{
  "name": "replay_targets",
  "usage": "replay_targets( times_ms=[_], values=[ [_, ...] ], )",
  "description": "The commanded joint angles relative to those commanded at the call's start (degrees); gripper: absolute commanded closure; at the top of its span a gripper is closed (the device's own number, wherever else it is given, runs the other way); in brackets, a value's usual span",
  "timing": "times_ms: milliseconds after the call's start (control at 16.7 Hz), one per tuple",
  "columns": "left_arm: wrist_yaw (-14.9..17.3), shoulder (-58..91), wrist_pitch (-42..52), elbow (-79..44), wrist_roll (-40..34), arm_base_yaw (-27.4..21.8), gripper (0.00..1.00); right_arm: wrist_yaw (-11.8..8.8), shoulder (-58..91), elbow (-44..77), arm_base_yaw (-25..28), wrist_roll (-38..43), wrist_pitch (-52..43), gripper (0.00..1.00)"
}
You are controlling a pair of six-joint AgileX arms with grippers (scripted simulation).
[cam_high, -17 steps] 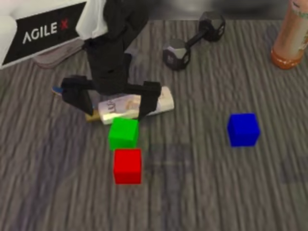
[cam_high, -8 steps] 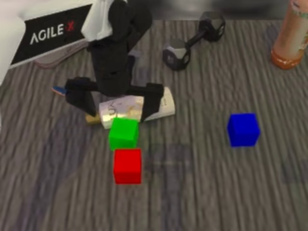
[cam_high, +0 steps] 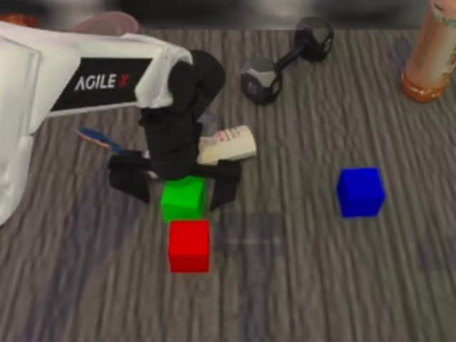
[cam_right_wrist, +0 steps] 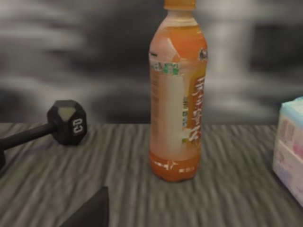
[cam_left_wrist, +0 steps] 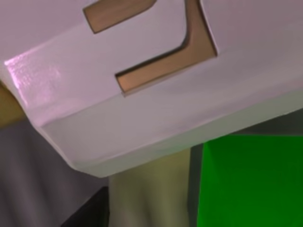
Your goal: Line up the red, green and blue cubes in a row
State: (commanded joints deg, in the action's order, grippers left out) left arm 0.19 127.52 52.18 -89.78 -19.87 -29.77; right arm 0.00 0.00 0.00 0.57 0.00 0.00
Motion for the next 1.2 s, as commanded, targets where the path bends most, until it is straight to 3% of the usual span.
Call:
replay_targets(
  times_ms=[240, 1020, 1200],
  values=[
    [0.0, 0.17, -0.4, 0.31, 0.0, 0.0, 0.0, 0.0, 0.0, 0.0, 0.0, 0.0, 0.0, 0.0],
    [0.0, 0.17, -0.4, 0.31, 0.0, 0.0, 0.98, 0.0, 0.0, 0.0, 0.0, 0.0, 0.0, 0.0],
    [0.0, 0.17, -0.4, 0.31, 0.0, 0.0, 1.0, 0.0, 0.0, 0.0, 0.0, 0.0, 0.0, 0.0]
  ],
)
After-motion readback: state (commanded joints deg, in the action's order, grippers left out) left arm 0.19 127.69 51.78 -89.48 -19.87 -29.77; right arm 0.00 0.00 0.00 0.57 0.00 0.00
